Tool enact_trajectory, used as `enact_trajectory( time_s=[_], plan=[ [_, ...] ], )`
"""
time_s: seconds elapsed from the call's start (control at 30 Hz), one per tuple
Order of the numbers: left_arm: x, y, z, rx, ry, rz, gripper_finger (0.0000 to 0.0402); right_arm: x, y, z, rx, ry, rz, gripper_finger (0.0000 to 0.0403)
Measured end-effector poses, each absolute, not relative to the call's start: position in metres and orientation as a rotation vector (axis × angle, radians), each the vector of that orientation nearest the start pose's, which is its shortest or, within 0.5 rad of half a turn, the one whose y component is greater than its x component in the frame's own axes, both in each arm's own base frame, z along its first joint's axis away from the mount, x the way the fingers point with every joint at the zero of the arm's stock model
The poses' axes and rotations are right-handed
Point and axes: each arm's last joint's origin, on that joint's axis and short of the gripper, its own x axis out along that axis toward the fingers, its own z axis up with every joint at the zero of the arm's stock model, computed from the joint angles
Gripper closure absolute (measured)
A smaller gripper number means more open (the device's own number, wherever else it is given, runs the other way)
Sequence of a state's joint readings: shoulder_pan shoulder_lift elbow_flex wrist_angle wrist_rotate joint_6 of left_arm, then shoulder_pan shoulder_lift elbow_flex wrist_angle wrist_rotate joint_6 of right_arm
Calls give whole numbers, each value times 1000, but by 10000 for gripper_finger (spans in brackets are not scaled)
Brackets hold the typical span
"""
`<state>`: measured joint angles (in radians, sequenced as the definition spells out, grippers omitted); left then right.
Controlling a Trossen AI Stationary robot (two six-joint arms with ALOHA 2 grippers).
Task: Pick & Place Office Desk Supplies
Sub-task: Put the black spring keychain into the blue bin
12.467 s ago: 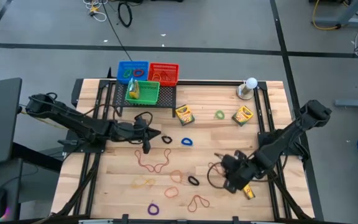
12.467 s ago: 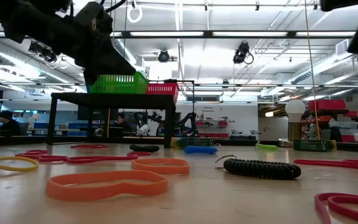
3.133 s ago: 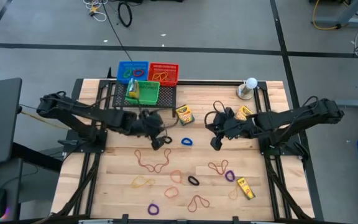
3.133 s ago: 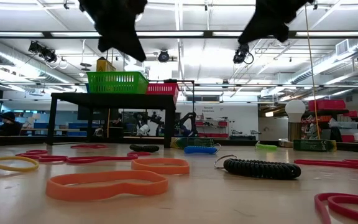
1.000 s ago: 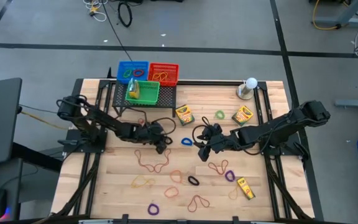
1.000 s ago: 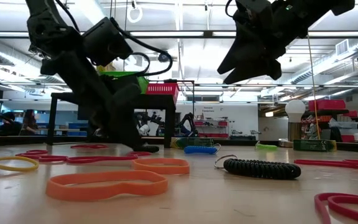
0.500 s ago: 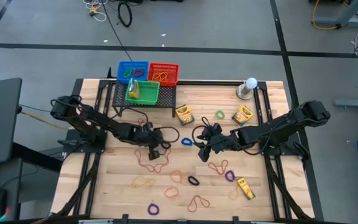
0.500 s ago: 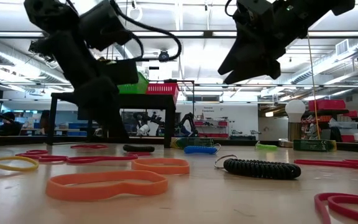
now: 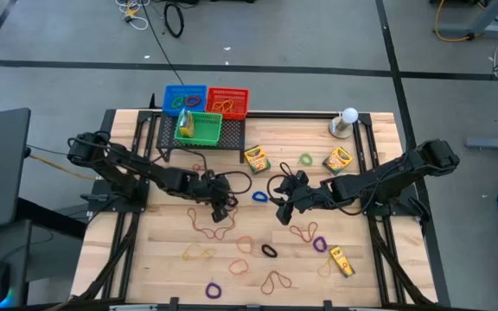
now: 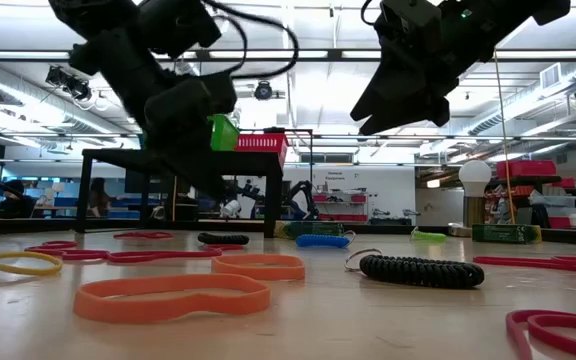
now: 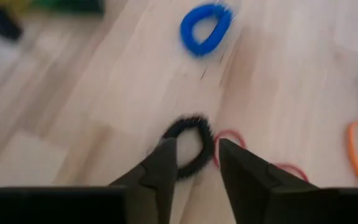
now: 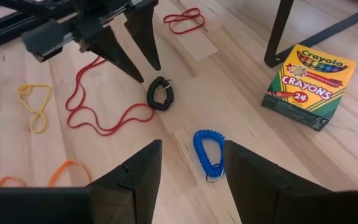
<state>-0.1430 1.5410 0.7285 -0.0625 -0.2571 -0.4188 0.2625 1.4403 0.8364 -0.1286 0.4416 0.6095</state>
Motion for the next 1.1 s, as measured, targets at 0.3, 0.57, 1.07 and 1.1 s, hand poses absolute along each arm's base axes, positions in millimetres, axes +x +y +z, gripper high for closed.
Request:
enact_trajectory(
  time_s=[0.3, 0.57, 1.07, 1.1],
  plan=[
    [297, -17, 149, -16, 876, 134, 232, 286, 56, 213, 326, 604, -383, 222],
    [308, -14, 138, 124, 922, 59, 247, 286, 56, 213, 322, 606, -379, 222],
    [327, -17, 129, 137, 960, 5, 342, 286, 56, 213, 297, 611, -368, 222],
    [328, -17, 130, 136, 955, 6, 356, 286, 56, 213, 298, 611, -369, 222]
  ],
)
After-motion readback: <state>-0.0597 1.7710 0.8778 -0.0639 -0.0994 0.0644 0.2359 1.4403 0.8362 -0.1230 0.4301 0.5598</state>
